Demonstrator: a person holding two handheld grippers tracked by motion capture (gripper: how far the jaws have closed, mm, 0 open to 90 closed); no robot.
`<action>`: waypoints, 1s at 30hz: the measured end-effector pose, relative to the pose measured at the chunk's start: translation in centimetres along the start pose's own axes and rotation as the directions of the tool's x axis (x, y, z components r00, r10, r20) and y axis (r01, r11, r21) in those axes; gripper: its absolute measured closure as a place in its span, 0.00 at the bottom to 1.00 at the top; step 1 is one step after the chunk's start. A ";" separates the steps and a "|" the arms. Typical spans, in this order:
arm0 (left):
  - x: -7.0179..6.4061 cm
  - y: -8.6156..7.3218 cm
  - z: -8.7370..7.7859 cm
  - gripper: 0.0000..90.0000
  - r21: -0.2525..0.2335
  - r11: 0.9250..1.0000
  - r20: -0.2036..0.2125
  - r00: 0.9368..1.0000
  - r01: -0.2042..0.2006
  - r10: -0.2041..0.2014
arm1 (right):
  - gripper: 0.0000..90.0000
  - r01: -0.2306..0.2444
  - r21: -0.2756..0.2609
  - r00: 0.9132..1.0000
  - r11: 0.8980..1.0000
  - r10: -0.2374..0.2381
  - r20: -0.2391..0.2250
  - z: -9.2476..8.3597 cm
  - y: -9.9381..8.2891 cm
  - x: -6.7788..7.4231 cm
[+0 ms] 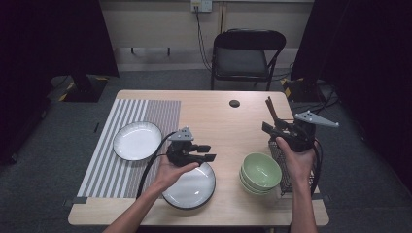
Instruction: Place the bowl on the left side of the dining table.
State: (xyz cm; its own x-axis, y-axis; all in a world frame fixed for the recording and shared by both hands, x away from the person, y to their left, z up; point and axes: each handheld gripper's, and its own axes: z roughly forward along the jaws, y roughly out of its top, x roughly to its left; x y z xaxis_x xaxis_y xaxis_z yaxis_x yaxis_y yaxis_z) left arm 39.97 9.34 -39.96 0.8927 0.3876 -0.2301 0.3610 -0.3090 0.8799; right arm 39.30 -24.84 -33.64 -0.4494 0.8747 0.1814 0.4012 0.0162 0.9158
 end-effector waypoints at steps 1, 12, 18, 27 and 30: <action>-0.3 0.2 0.3 0.67 0.001 1.000 -0.010 1.000 -0.013 0.013 | 0.47 0.006 0.002 1.000 1.000 -0.007 0.005 0.0 0.0 0.0; -2.5 1.2 2.1 0.63 0.006 1.000 0.048 0.999 -0.023 0.023 | 0.44 0.001 -0.017 1.000 1.000 -0.001 0.000 -0.4 -0.2 -0.3; -3.8 2.1 3.1 0.63 0.019 0.998 0.110 0.992 -0.067 0.065 | 0.44 -0.009 -0.019 1.000 1.000 0.009 0.003 -0.8 -0.3 -0.5; -5.7 3.0 5.3 0.63 0.044 0.992 0.166 0.980 -0.117 0.108 | 0.44 -0.018 -0.015 1.000 1.000 0.018 -0.004 -0.8 -0.2 -0.4; -6.3 3.0 6.2 0.63 0.052 0.989 0.175 0.976 -0.137 0.126 | 0.44 -0.023 -0.014 1.000 1.000 0.023 -0.008 -0.8 -0.3 -0.4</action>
State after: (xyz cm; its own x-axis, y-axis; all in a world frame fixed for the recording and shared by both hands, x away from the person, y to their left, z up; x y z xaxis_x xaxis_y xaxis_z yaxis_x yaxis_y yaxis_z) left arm 37.10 0.55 -38.47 0.9645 0.1875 -0.1862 0.2485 -0.4043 0.8802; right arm 38.71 -25.65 -33.68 -0.4463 0.8710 0.2052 0.4000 -0.0109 0.9165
